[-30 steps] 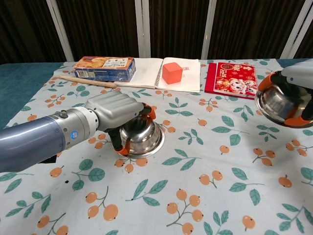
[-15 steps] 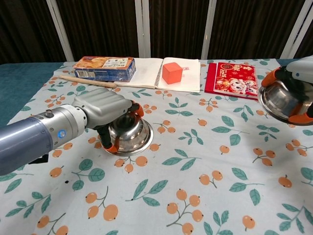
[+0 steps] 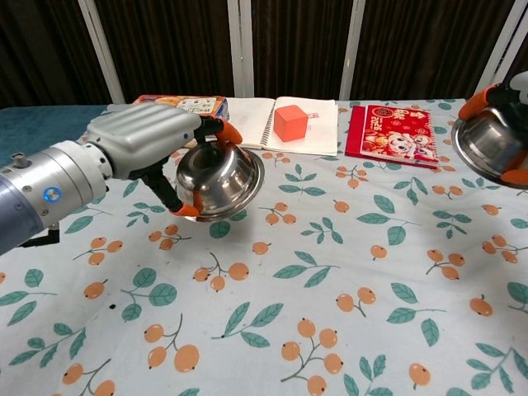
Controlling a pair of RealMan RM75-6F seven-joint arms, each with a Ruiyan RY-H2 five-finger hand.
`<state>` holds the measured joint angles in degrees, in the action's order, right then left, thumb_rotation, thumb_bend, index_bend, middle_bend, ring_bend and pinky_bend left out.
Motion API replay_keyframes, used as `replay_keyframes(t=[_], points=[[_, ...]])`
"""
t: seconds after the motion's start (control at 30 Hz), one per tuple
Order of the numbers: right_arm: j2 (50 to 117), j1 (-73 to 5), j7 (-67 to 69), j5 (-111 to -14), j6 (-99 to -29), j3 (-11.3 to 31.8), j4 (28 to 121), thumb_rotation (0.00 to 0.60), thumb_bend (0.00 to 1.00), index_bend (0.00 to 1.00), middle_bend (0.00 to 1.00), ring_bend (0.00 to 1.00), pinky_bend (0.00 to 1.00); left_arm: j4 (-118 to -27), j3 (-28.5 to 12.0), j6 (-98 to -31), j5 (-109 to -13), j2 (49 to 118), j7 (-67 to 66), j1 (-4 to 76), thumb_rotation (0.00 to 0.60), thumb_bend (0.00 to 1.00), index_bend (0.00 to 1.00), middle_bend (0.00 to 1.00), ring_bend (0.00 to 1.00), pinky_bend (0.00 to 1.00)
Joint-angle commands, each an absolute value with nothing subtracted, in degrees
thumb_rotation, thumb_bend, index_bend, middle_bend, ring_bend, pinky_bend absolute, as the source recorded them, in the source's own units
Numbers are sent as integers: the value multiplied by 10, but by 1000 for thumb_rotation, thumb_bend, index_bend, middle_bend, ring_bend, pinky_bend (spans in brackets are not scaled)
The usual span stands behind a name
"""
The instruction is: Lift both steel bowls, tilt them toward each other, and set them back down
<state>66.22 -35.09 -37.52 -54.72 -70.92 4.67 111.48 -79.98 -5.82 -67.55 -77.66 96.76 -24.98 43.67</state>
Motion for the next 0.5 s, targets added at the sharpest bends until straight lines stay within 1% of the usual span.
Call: replay_keyframes(t=[0.03,0.13,0.27,0.3,0.47,0.5], points=[[650,-323,-232,-614,-715,72,1110,600,334,651,558,558,719,-753,-41,-765,-872,967,-121,412,600,348,533,649,576,794],[634,-299,-66,-646,-706,96,1118,600,334,652,558,558,719,-698,-34,-844,-930,984,-12,396,600,348,524,641,571,789],[603,-278,133,-653,-677,132,1128,600,334,653,558,558,719,-625,-35,-898,-956,1006,64,385,600,347,519,636,568,786],[590,-273,200,-646,-657,144,1129,600,334,656,559,558,719,-602,-36,-912,-962,1014,83,383,600,347,519,636,567,786],[537,-267,410,-616,-553,180,1132,600,333,672,567,560,719,-543,-46,-964,-987,1040,138,387,600,346,517,633,566,785],[524,-264,477,-611,-519,192,1132,600,332,672,567,560,719,-527,-47,-981,-997,1047,147,389,600,346,517,633,566,785]])
